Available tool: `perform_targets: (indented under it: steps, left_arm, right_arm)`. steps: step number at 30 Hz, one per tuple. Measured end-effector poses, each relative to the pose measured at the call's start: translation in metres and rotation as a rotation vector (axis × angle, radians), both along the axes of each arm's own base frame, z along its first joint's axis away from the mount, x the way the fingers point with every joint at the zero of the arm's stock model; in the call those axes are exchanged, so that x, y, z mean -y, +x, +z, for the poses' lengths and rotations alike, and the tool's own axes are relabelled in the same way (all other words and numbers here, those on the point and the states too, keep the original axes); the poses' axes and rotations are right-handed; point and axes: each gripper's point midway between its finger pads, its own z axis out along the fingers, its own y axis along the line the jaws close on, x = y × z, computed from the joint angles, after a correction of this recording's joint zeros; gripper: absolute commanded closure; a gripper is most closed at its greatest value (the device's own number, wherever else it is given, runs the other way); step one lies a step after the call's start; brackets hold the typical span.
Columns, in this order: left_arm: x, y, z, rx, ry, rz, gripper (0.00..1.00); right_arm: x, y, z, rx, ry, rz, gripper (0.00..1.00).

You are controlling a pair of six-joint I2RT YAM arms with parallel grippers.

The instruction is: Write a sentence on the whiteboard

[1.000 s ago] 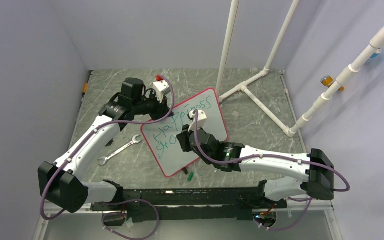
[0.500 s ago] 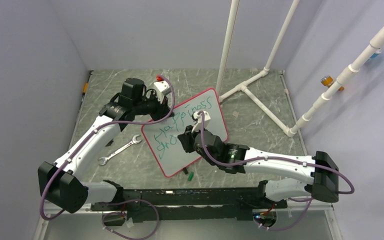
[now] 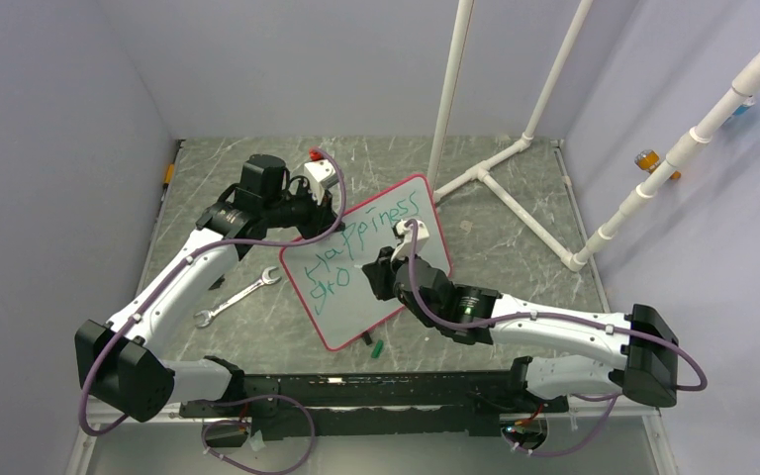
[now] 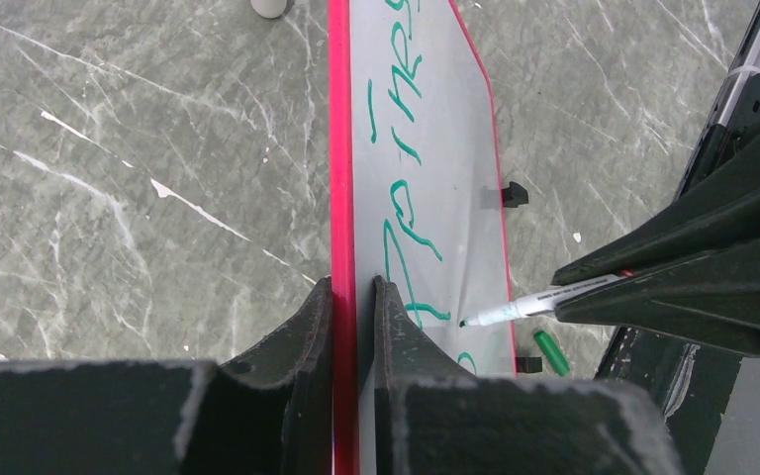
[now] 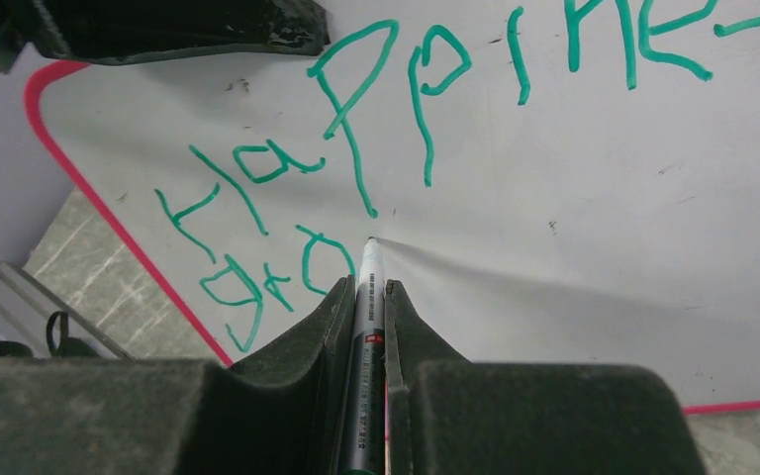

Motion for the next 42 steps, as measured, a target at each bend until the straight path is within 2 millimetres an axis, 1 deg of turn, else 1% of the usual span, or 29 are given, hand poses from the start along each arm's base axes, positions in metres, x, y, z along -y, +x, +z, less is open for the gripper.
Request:
perform_targets:
  steps: [4, 10, 16, 21, 28, 42]
  left_arm:
    - [0.0, 0.0, 0.0, 0.0, 0.002, 0.002, 1.0]
    - [-0.001, 0.0, -0.001, -0.003, 0.003, 0.004, 1.0]
    - [-0.001, 0.0, -0.001, -0.003, 0.004, 0.004, 1.0]
    - [-0.001, 0.0, -0.001, -0.003, 0.004, 0.004, 1.0]
    - [-0.001, 0.0, -0.001, -0.003, 0.003, 0.004, 1.0]
    - [0.0, 0.0, -0.001, -0.003, 0.002, 0.002, 1.0]
  right_arm:
    - [-0.002, 0.004, -0.007, -0.007, -0.014, -0.007, 1.0]
    - [-0.007, 0.004, -0.004, -0.008, -0.003, 0.007, 1.0]
    - [-0.007, 0.005, -0.004, -0.014, 0.004, 0.005, 1.0]
    - [-0.005, 0.004, -0.007, -0.026, 0.023, -0.004, 1.0]
    - [0.001, 0.001, -0.016, -0.05, 0.031, -0.014, 1.0]
    - [0.002, 0.0, -0.018, -0.059, 0.037, -0.019, 1.0]
